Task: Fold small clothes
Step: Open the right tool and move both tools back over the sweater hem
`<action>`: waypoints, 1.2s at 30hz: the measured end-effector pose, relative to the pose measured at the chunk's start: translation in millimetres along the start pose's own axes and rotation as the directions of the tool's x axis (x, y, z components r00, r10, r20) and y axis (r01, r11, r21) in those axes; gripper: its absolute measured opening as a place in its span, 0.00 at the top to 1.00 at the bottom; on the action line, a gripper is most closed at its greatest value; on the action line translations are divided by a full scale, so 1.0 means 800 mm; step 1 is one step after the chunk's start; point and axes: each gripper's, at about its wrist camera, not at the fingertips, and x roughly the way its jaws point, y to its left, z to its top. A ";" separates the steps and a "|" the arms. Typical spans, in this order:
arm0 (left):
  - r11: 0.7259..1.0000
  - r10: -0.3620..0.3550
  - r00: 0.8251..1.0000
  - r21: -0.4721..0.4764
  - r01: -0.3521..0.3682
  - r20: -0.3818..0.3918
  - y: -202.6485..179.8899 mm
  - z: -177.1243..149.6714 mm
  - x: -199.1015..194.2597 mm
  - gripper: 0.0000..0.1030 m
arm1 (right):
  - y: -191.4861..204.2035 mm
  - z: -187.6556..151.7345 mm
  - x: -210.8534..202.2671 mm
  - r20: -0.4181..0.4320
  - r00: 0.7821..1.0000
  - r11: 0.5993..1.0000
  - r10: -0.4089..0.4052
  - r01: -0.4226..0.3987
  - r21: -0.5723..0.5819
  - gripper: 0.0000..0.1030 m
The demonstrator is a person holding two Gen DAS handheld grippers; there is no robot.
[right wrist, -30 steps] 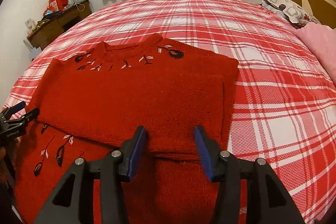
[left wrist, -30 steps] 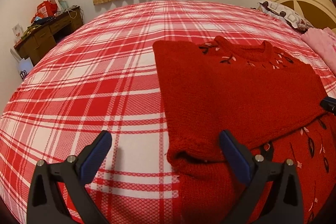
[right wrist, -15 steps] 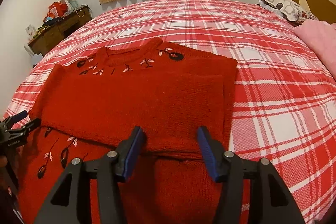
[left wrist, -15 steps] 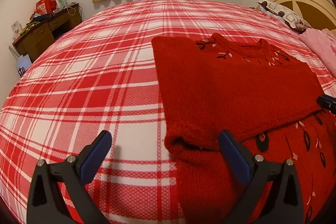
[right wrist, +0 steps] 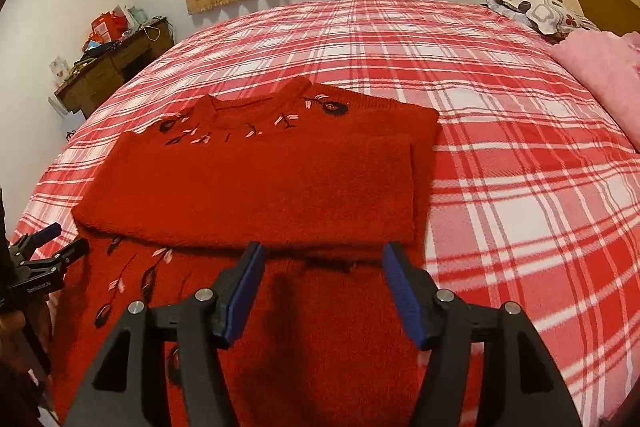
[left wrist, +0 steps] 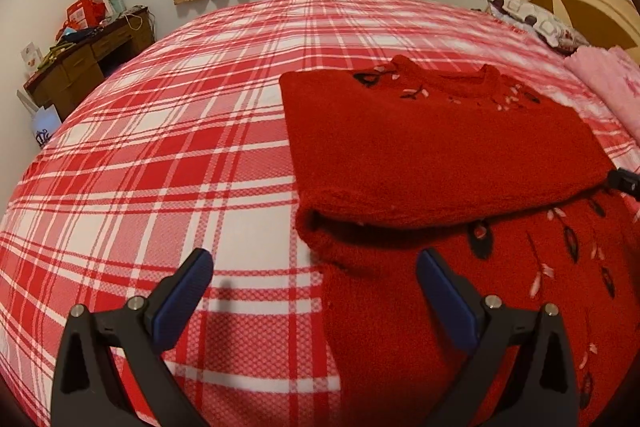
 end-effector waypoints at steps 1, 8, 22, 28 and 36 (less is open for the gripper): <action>1.000 -0.004 1.000 -0.003 0.004 0.003 0.000 -0.001 -0.005 0.00 | 0.001 -0.003 -0.008 0.010 1.000 1.000 0.007 -0.007 -0.003 0.39; 0.999 -0.038 0.999 -0.001 0.038 0.034 -0.003 -0.011 -0.041 0.00 | 0.010 -0.029 -0.037 0.010 0.999 0.999 0.034 -0.034 -0.021 0.39; 0.994 -0.106 0.994 0.020 0.105 0.038 -0.016 -0.054 -0.094 0.00 | 0.012 -0.094 -0.074 -0.016 0.998 0.998 0.067 -0.067 0.008 0.39; 0.990 -0.128 0.992 0.067 0.127 0.017 -0.032 -0.079 -0.110 0.00 | 0.012 -0.115 -0.085 -0.029 0.997 0.997 0.075 -0.074 0.017 0.38; 0.986 -0.140 0.990 0.086 0.140 -0.012 -0.041 -0.103 -0.122 0.00 | 0.014 -0.138 -0.100 -0.044 0.996 0.996 0.081 -0.080 0.033 0.38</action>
